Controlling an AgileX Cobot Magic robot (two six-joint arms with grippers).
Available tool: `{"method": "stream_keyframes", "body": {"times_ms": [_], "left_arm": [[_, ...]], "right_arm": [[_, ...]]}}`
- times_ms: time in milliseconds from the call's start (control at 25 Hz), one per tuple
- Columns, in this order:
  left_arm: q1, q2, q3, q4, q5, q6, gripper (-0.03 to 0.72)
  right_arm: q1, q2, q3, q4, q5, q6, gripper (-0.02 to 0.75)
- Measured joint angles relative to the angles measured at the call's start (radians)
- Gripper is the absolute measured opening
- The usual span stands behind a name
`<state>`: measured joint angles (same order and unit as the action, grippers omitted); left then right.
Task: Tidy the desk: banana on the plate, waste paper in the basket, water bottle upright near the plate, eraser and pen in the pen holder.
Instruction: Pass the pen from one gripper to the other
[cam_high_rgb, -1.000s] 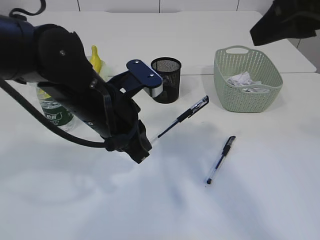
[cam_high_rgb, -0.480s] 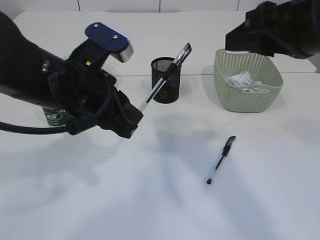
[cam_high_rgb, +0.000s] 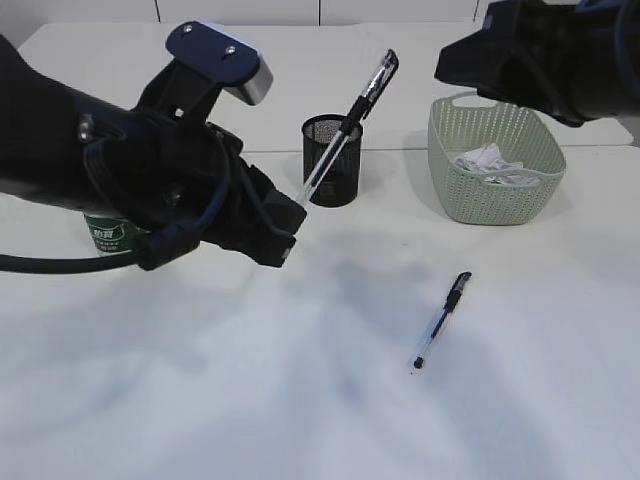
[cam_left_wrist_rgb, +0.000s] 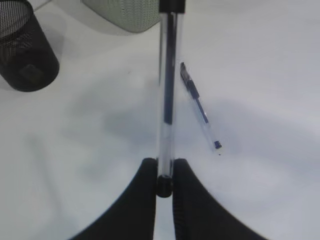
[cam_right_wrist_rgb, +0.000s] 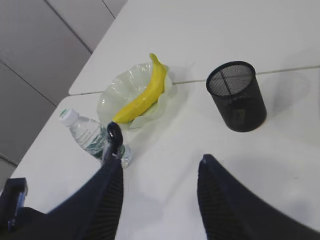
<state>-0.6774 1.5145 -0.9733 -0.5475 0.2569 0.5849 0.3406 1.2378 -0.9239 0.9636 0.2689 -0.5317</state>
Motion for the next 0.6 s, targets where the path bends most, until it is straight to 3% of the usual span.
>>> {"method": "stream_keyframes", "body": {"times_ms": [280,600], "left_arm": [[-0.018,0.0,0.0,-0.059,-0.053,0.0,0.035],[-0.018,0.0,0.003,-0.081,-0.068,0.002,0.035]], "right_arm": [[0.0,0.004,0.0,0.421,-0.011,-0.406,0.357],[0.0,0.084,0.0,0.664,-0.011,-0.686,0.356]]}}
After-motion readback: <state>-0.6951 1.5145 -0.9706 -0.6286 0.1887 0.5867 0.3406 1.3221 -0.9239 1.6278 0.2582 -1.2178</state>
